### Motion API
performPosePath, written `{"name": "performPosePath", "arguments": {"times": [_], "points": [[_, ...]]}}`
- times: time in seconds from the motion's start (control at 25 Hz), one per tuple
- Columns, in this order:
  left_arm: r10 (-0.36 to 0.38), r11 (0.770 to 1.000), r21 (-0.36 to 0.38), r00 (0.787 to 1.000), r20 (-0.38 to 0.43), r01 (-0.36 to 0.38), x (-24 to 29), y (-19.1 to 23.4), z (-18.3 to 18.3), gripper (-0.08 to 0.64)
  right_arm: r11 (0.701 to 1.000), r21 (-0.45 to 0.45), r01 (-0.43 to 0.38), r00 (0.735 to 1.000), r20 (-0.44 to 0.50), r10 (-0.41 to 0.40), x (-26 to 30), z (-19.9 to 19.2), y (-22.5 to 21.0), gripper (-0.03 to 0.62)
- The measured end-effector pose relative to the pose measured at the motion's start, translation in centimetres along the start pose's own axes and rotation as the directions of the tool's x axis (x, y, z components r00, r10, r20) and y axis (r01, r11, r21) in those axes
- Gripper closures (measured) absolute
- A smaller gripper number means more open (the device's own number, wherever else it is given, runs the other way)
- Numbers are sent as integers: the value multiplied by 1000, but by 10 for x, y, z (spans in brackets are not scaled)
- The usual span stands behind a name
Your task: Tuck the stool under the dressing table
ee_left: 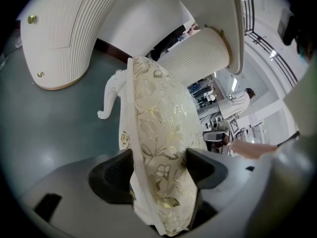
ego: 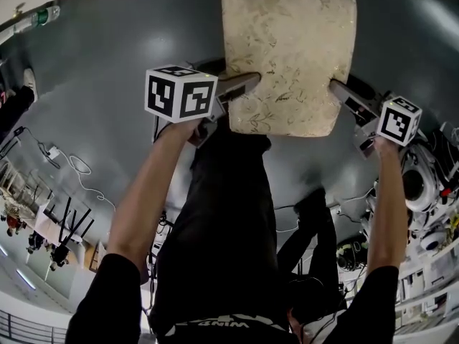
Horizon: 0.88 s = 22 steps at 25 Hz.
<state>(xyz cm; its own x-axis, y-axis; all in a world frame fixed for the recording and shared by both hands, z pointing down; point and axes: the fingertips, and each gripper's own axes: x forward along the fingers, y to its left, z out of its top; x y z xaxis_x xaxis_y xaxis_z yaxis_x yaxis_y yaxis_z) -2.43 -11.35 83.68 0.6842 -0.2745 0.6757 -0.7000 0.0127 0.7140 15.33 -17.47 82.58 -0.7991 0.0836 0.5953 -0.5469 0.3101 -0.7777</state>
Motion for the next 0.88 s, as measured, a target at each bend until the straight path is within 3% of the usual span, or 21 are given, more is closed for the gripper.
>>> {"name": "performPosePath", "arguments": {"times": [0.24,0.36,0.68,0.88], "points": [[-7,1000,23,1000,-4,7,-27,-14,19,219,999,30,-23,999,47,21,-10,10,28,324],[-5,1000,20,1000,-6,6,-49,-20,33,221,998,53,-21,1000,23,20,-12,22,49,325],[-5,999,43,1000,29,4,-106,-42,73,221,999,31,-25,998,62,23,-27,65,109,333],[-32,999,26,999,34,31,-102,-6,96,221,1000,8,-2,999,51,2,2,95,103,333]]}}
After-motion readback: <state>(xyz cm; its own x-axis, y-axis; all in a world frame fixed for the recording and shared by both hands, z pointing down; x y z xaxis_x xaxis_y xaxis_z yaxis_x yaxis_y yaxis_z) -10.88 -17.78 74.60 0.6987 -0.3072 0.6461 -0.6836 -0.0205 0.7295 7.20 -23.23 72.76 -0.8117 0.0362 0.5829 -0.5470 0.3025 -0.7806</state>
